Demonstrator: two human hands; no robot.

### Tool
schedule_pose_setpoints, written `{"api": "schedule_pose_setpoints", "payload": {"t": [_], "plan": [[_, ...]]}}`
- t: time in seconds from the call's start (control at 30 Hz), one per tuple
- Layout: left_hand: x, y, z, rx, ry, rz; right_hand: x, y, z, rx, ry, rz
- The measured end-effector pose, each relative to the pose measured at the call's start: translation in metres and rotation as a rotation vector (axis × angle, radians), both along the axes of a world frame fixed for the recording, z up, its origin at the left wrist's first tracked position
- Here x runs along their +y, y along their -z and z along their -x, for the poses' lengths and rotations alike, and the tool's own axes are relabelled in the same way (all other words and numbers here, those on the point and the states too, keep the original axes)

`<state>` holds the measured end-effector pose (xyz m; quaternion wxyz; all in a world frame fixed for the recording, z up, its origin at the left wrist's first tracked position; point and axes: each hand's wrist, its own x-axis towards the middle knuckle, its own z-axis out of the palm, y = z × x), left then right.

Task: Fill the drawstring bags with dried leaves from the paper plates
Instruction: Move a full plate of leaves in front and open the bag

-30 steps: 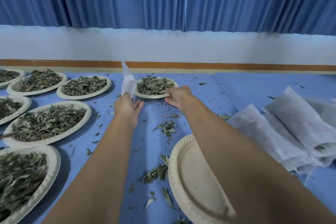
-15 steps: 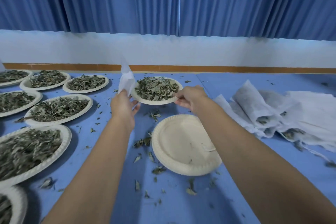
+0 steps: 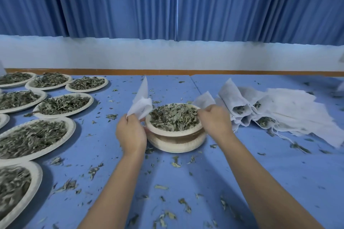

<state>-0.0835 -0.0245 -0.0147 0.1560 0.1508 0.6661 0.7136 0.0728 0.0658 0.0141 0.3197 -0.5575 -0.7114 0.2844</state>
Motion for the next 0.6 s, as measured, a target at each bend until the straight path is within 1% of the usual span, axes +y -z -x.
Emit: {"api": "schedule_pose_setpoints", "payload": {"t": [0.07, 0.2, 0.33, 0.47, 0.53, 0.6], "plan": [[-0.002, 0.003, -0.001, 0.009, -0.028, 0.030, -0.002, 0.012, 0.001, -0.087, 0.027, -0.021], [-0.002, 0.010, 0.000, 0.033, -0.041, 0.073, -0.007, 0.029, 0.003, -0.107, 0.041, -0.036], [0.004, 0.009, -0.002, -0.067, -0.016, -0.003, -0.008, 0.029, 0.010, -0.009, -0.006, 0.020], [0.010, 0.006, 0.004, -0.124, -0.027, -0.054, -0.008, 0.025, 0.019, 0.202, -0.063, 0.112], [0.014, 0.006, 0.011, -0.171, -0.049, -0.098, -0.003, 0.026, 0.024, 0.232, -0.074, 0.124], [0.015, 0.007, 0.018, -0.218, -0.051, -0.151, 0.001, 0.029, 0.024, 0.228, -0.043, 0.086]]}}
